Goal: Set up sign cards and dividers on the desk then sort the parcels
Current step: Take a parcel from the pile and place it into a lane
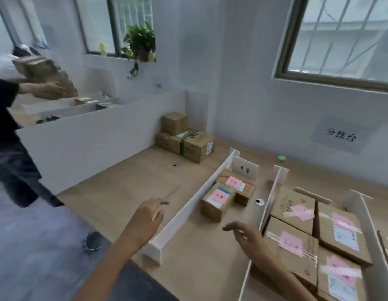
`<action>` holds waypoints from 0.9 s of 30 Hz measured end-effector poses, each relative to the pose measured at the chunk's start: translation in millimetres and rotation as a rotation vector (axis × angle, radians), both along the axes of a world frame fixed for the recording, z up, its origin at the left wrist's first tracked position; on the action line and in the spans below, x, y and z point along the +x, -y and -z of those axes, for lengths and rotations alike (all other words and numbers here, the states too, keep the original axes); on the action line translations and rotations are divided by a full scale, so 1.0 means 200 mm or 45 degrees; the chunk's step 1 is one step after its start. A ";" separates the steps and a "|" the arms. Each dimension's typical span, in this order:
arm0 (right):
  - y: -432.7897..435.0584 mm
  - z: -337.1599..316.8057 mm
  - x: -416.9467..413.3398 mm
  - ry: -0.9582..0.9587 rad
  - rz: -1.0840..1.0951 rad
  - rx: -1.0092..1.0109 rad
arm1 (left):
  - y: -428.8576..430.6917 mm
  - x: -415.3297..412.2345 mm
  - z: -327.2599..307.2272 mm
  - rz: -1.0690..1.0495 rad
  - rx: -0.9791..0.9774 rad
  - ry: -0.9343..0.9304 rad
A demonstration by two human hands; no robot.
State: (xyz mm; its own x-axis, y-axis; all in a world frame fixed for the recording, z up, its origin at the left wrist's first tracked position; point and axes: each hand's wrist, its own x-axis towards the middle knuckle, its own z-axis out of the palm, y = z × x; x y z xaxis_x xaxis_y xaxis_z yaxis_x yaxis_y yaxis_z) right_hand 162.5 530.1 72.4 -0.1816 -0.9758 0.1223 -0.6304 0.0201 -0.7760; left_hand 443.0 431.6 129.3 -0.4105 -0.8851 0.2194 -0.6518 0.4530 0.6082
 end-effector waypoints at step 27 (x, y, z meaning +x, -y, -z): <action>1.80 0.05 0.25 0.217 0.195 -0.048 | 1.60 0.41 -0.05 -0.065 0.214 -0.031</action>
